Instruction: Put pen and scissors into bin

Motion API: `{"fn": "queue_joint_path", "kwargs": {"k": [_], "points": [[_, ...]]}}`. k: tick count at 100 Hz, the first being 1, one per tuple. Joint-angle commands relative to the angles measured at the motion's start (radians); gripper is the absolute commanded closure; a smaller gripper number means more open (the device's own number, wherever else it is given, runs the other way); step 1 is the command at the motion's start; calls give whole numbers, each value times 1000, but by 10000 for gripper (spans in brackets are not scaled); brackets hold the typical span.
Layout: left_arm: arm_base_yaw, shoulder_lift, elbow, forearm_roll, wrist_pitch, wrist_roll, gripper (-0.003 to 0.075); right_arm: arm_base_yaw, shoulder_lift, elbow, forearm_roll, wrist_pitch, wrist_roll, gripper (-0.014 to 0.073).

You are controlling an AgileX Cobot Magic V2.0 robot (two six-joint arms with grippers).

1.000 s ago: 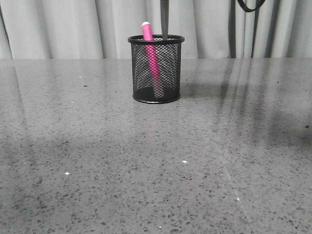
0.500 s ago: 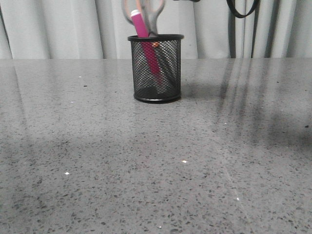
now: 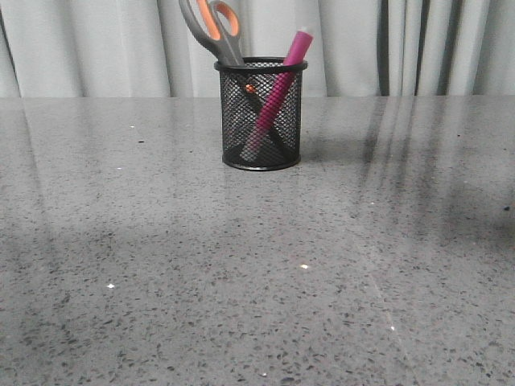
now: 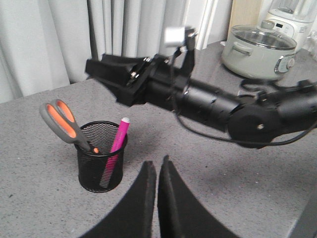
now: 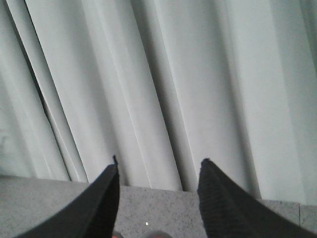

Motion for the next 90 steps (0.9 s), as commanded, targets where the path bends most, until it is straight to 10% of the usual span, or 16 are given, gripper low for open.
{"fn": "queue_joint_path", "kwargs": {"k": [1,17,42,90], "points": [[-7,-7,-26,20,-102,1,742,-1,-97,-27,-23,-35,-33,321],[20,-70,30,91,-196,-5,742,-1,-239,-27,-23,227,-157,664],[113,-348,291,127,-329,-5,742,-1,-482,-1,-46,763,-290,659],[219,-650,521,130,-218,-5,742,-1,-1219,570,-146,875,-290,641]]}}
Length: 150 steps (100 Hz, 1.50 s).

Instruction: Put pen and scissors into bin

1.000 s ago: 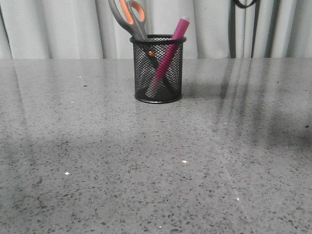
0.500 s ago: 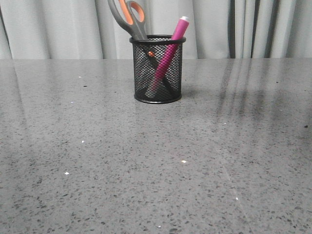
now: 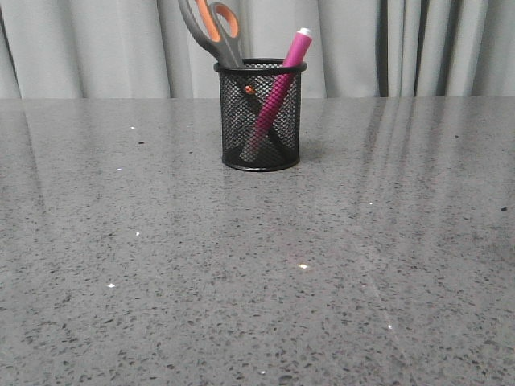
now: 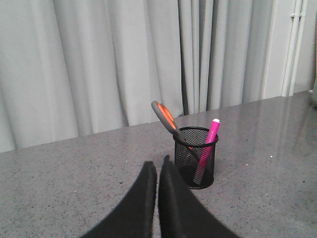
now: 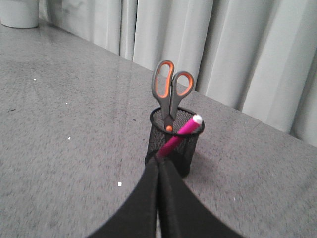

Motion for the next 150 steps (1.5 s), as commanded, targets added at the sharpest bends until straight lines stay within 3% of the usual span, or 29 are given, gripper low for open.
{"fn": "queue_joint_path", "kwargs": {"k": [1,21,37,66,117,126,139,150], "points": [[3,10,-17,-6,-42,-5,741,-1,-135,42,-14,-22,-10,641],[3,10,-15,-29,54,-5,742,-1,-384,145,-16,81,-10,641],[3,10,-15,-43,89,-5,741,-1,-467,169,-16,149,-10,641],[3,10,-15,-151,110,-5,741,-1,-476,169,-16,146,-10,641],[3,10,-15,-153,110,-5,741,-1,-476,169,-16,148,-10,641],[3,10,-15,-98,110,-3,741,-1,-476,169,-16,148,-10,641],[8,6,43,105,67,-3,741,-1,-476,169,-16,148,-10,641],[42,-18,178,140,-177,-3,741,-1,-476,169,-16,148,-10,641]]}}
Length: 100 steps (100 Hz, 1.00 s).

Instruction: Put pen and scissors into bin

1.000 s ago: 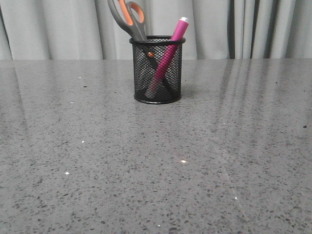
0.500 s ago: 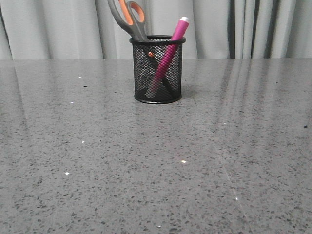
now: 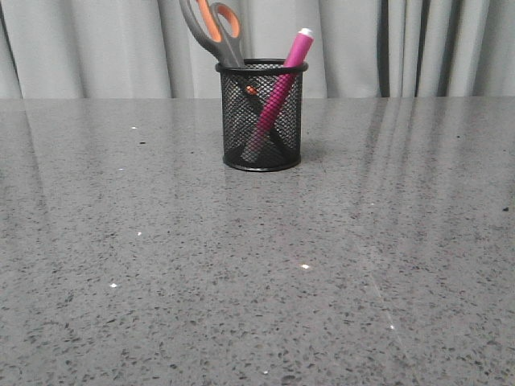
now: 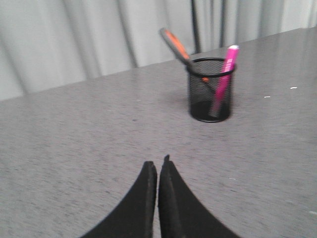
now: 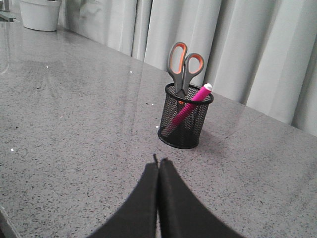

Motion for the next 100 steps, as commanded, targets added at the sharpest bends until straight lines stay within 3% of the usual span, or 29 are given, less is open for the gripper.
{"fn": "queue_joint_path", "kwargs": {"k": [1,7,15,23,39,52,100], "points": [[27,-9,64,39,-257,-3,741,-1,11,-25,-6,-74,-10,641],[60,-38,146,39,-387,-3,741,-1,11,-25,-6,-74,-10,641],[105,-74,233,19,-455,-7,741,-1,11,-25,-6,-74,-10,641],[154,-113,296,-9,-437,-7,741,-1,11,-25,-6,-74,-10,641],[256,-121,344,-30,-269,-7,741,-1,11,-25,-6,-72,-10,641],[311,-121,412,-30,-282,-7,741,-1,11,-25,-6,-74,-10,641],[328,-121,409,-30,-295,-7,741,-1,11,-25,-6,-72,-10,641]]}}
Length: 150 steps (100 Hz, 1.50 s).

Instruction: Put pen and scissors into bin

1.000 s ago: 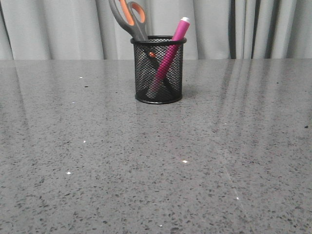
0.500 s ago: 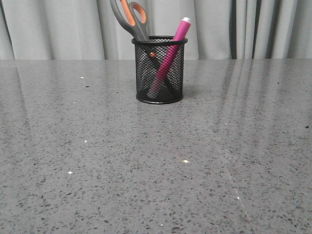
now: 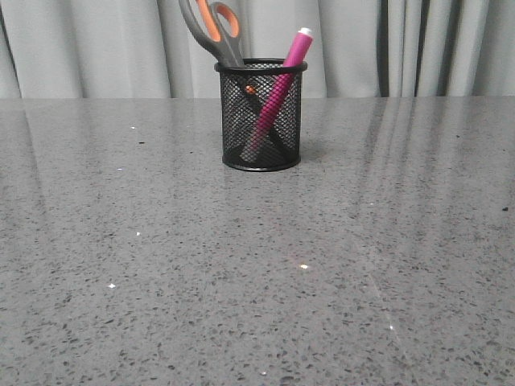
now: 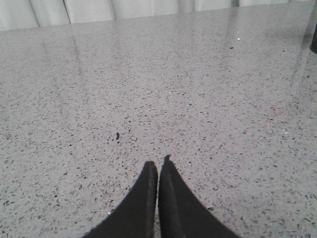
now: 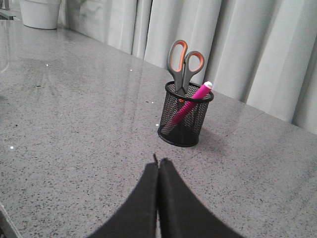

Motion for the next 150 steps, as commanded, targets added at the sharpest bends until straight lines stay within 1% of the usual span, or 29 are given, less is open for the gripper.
{"fn": "queue_joint_path", "kwargs": {"k": [1,59,64,68,73,82,87,95,100,104,107,116,121,130,142,150], "points": [[4,-27,24,-11,-82,-5,741,-1,11,-25,-6,-77,-10,641],[4,-27,24,-14,-82,-5,741,-1,11,-25,-2,-74,-10,641],[4,-27,24,-14,-82,-5,741,-1,11,-21,-25,-63,-10,641],[4,-27,24,-14,-82,-5,741,-4,11,-8,-76,-72,-10,641],[4,-27,24,-14,-82,-5,741,-11,11,22,-151,-111,-8,641],[4,-27,24,-14,-82,-5,741,-56,11,118,-239,-258,11,641],[4,-27,24,-14,-82,-5,741,-97,11,183,-247,-346,65,641],[4,-27,24,-14,-82,-5,741,-176,11,302,-247,-506,193,641],[4,-27,24,-14,-82,-5,741,-230,11,355,-252,-580,224,641],[4,-27,24,-14,-82,-5,741,-275,11,340,-288,-487,231,641],[4,-27,24,-14,-82,-5,741,-302,11,336,-304,-462,231,641],[4,-27,24,-14,-82,-5,741,-378,9,346,-303,-456,231,641],[4,-27,24,-14,-82,-5,741,-411,9,346,-303,-421,231,641],[4,-27,24,-14,-82,-5,741,-445,9,346,-278,-385,231,641],[4,-27,24,-14,-82,-5,741,-480,9,346,-182,-305,231,641],[4,-27,24,-14,-82,-5,741,-489,7,346,-170,-266,231,641]]}}
